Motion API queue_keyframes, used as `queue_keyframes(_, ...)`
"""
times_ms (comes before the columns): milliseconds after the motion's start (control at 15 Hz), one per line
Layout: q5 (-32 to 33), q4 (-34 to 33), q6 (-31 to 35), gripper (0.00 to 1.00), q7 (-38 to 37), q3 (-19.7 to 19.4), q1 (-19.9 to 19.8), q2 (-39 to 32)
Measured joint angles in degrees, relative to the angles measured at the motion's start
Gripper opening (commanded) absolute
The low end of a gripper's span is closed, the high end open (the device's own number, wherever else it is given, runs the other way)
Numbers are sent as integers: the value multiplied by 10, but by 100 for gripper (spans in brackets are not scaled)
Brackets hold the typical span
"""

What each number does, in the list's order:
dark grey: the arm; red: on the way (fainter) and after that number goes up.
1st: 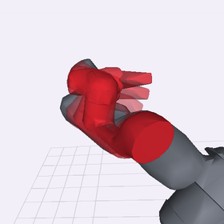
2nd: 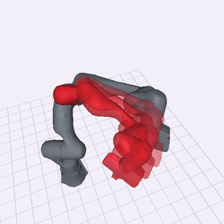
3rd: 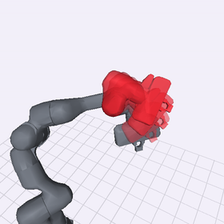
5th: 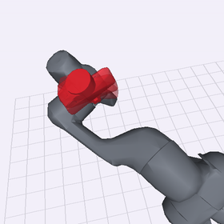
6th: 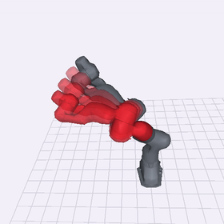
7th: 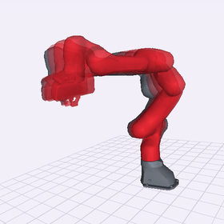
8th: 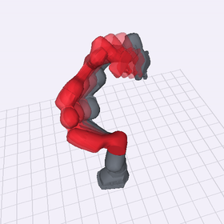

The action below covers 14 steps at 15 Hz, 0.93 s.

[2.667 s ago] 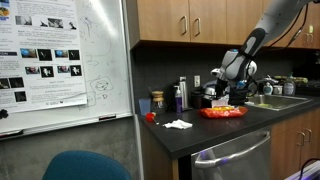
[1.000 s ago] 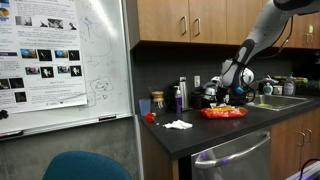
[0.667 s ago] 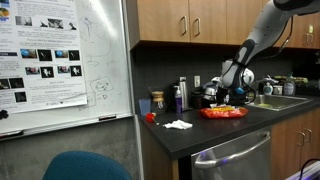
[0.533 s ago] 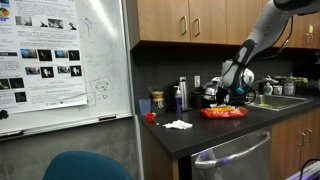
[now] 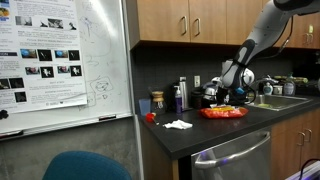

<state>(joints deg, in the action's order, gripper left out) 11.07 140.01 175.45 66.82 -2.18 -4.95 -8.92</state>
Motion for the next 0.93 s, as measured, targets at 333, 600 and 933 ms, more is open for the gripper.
queue_keyframes(333, 0, 0, 0, 1, 0, 5, -5, 0)
queue_keyframes(600, 0, 0, 0, 1, 0, 7, -7, 0)
queue_keyframes(933, 0, 0, 0, 1, 0, 10, -10, 0)
